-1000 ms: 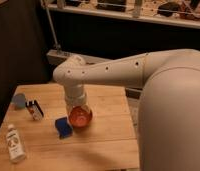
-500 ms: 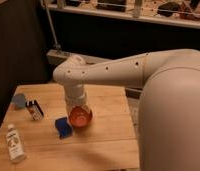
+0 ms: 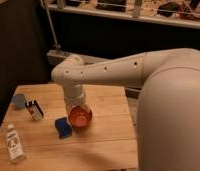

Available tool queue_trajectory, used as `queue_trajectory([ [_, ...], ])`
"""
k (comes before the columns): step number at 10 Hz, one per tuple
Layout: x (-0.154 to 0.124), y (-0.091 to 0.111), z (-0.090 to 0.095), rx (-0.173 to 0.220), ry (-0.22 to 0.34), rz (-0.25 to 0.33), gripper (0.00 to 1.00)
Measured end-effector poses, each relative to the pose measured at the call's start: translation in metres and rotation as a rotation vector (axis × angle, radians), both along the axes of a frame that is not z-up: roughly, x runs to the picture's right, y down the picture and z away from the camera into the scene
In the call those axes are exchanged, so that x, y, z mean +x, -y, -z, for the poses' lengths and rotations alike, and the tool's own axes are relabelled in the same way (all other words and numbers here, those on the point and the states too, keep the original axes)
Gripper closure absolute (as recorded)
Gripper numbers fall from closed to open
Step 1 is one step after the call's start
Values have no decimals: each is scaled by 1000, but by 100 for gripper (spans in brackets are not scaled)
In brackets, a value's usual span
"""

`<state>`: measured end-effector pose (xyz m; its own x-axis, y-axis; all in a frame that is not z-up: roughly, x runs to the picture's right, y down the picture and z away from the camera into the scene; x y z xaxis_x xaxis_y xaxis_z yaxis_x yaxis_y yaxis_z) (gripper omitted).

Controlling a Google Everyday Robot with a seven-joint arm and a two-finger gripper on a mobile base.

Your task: Knock the eraser over

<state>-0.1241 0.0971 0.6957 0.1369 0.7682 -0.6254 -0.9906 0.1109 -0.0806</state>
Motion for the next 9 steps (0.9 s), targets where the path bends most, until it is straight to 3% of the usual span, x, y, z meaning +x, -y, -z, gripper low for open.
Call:
queue_trajectory([
  [3,-53,5,16,44,68,147,35],
  [5,-99,6,27,48,129,239,35],
  [7,-129,6,34,49,180,287,45],
  [9,-162,4,39,40,232,338,67],
])
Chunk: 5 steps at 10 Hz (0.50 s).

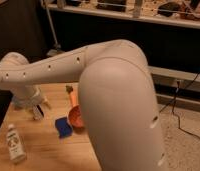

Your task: Knock the eraser over

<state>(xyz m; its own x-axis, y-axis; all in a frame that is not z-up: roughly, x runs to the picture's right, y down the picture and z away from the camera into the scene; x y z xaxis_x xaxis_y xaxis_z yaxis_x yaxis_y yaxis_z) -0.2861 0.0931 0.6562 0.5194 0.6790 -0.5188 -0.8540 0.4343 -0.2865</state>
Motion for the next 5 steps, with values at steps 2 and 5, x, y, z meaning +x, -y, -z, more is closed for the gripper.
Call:
queue_trajectory([
  [2,-19,-8,-1,-55,19,10,87],
  [5,-39,-19,-17,-137,26,15,100],
])
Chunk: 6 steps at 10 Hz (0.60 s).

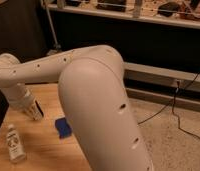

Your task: Knock the eraser over

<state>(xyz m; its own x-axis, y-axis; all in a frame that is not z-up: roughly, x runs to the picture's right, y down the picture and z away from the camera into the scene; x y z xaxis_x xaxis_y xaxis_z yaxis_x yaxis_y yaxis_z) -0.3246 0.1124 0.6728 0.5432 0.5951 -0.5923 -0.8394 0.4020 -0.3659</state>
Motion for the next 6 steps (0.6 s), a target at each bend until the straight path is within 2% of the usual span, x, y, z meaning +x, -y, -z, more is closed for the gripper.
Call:
queue_trajectory([
  [3,-11,-7,-27,-60,-9,9,100],
  [6,-17,-8,-50,-80,-25,23,100],
])
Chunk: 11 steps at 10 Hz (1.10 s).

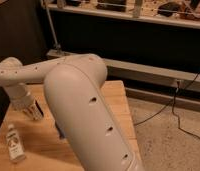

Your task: Knock the eraser over

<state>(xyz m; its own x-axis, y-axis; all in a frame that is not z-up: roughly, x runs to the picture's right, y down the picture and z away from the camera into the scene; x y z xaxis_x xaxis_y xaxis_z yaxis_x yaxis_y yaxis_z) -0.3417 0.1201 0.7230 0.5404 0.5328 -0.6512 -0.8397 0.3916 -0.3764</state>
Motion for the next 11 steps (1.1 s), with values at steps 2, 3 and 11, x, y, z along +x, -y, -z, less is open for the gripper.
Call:
queue_trajectory([
  [2,-8,9,-21,6,-7,8,100],
  [3,-13,17,-33,17,-5,7,100],
  [11,30,155,-39,255,-22,-222,100],
])
